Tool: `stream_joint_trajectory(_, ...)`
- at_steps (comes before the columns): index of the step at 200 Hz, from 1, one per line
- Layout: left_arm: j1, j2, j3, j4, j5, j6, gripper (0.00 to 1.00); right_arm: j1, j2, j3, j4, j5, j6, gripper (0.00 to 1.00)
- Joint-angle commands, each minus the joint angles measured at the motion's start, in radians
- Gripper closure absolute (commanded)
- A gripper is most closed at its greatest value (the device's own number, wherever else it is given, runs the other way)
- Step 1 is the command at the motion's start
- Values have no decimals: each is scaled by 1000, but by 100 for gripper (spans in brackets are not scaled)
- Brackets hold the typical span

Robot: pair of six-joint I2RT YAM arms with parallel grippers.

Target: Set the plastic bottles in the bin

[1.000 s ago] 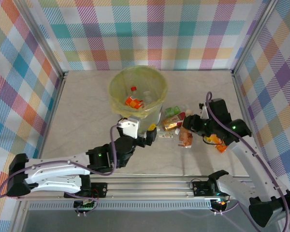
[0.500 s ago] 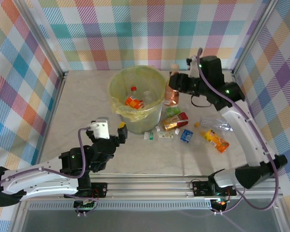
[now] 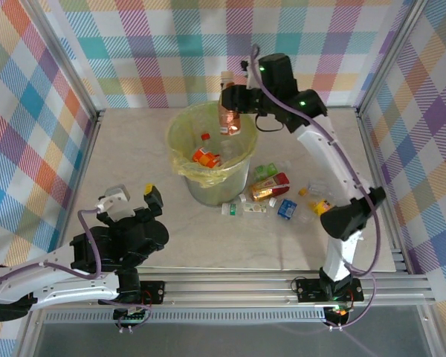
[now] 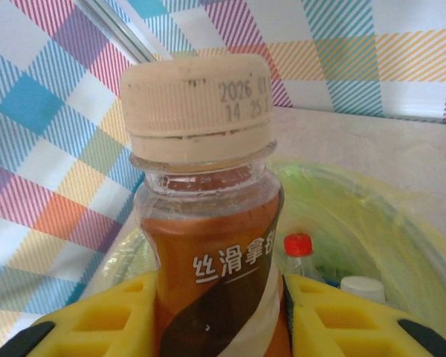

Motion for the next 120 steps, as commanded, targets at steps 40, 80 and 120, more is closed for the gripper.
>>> stream_joint_trajectory(40,7,-15,-2,-44,-50,-31,0,71,137,145,-169,171,-235,72)
stream_joint_trajectory(80,6,-14,-12,-42,-52,-31,0,96,158,119,-199,232,-328,69)
stream_joint_trajectory(120,6,-15,-17,-41,-45,-35,0,103,167,77,-210,266,-358,63)
